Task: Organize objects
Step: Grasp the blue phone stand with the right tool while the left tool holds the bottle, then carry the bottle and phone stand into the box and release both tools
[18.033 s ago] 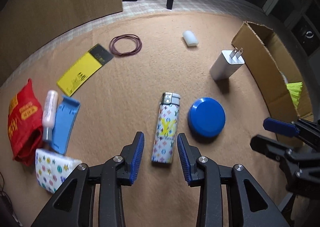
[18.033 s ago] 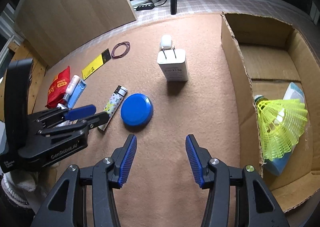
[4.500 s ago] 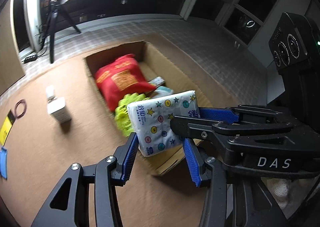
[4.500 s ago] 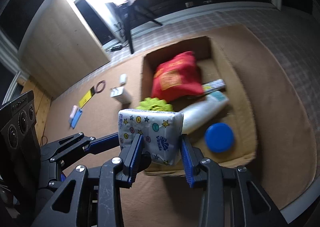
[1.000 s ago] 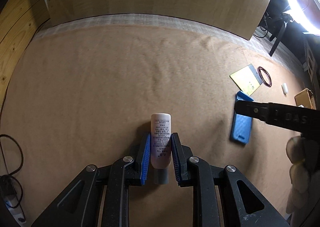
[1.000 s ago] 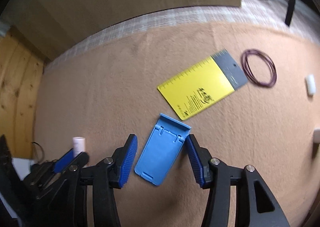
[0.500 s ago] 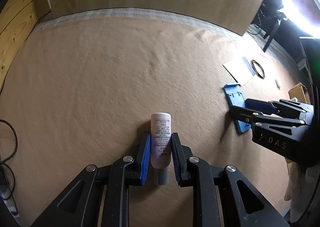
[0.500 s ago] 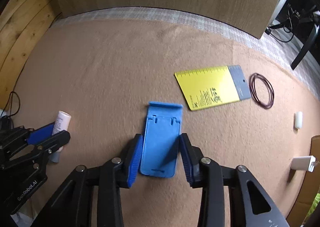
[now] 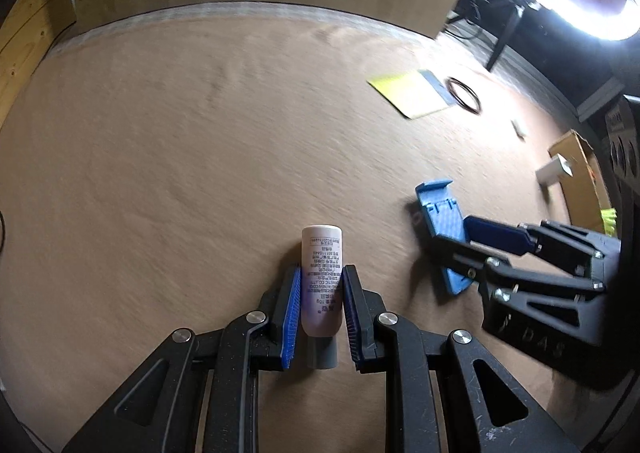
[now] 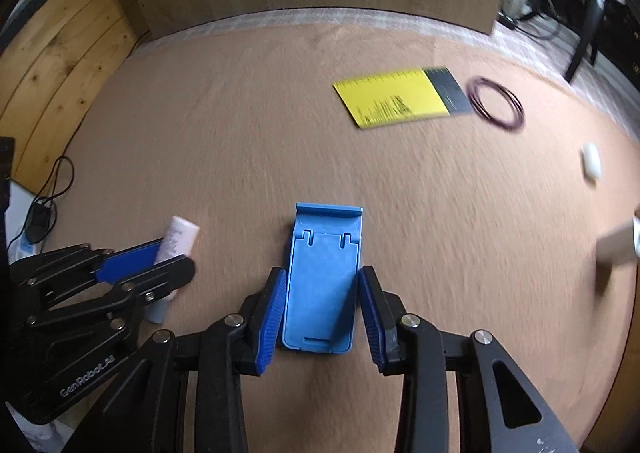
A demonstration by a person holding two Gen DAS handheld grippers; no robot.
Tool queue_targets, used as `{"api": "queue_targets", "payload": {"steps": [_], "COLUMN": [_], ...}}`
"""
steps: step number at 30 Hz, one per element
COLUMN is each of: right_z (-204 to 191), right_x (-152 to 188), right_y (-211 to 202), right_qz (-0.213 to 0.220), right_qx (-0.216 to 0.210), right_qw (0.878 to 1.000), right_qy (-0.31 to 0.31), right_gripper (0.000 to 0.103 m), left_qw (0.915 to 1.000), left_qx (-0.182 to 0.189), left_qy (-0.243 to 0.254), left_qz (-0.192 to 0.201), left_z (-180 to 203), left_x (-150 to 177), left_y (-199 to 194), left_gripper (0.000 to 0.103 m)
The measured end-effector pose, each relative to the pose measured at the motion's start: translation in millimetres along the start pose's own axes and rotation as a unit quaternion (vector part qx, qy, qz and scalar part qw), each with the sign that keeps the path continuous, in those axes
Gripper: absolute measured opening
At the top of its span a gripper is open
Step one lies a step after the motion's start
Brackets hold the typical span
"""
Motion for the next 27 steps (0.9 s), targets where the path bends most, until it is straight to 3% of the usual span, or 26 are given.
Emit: {"api": "queue_targets", "payload": {"steps": [9,18,27], "right_z": [42.8,93.3,178.5], "right_x": [20.7,33.5,55.4], "right_y": [-40.9,-88.2,-140.6], "right_qz": [0.034,0.072,0.114], "right_qx": [-0.013,-0.013,0.025], "right_qw": [0.998,0.994,0.985], "right_qy": [0.043,0.079,0.127], "right_gripper": [0.034,0.034,0.034], "left_qw": [0.9996,0.9971,0.9881], "left_qx": [0.008,0.032,0.076], "left_qy": [0.028,0.069,0.132], "left_qz": [-0.004,0.011,0.021], "left_z": [67.2,133.4,252.7], "left_x": [6.6,1.2,-18.5], "left_y": [4.2,-21.0,-14.5], "left_gripper": [0.022,0.022,0.022]}}
Point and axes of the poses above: each gripper's, at about its wrist camera, not at the fingertips, and y roughly the way its jaws point, z to its right, x to its underside, the point moved 9 cm from there along y, roughly the way its jaws point, and after that the axes turned 3 degrees about y, right-handed, at the moved point
